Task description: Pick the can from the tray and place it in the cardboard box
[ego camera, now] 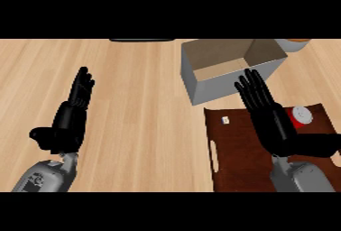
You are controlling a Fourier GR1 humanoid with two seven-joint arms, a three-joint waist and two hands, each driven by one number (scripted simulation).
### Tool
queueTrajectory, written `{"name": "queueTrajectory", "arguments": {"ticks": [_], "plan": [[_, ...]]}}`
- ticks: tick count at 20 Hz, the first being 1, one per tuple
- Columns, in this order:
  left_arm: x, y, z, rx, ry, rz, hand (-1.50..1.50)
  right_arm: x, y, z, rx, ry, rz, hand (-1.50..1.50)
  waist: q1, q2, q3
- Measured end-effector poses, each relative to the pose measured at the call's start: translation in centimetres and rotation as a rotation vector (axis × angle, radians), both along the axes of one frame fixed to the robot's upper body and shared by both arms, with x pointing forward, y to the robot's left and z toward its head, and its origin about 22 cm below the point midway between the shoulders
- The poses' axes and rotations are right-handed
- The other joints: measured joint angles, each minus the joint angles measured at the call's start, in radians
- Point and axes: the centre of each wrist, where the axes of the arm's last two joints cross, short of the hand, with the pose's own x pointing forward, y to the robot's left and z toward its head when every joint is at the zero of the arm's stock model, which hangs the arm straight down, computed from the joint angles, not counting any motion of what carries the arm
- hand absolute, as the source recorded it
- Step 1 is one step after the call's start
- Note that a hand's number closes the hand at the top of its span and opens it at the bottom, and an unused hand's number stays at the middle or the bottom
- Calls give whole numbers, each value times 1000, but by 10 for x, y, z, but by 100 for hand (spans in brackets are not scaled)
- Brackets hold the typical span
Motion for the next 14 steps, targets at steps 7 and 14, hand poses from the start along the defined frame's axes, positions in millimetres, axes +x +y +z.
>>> {"name": "queueTrajectory", "arguments": {"ticks": [7, 14], "plan": [[-6, 72, -26, 231, 154, 173, 0, 7, -98, 10, -225, 8, 16, -150, 14, -18, -5], [-16, 116, -38, 331, 272, 243, 0, -15, -188, -11, -537, -45, 31, -150, 22, -10, 2]]}}
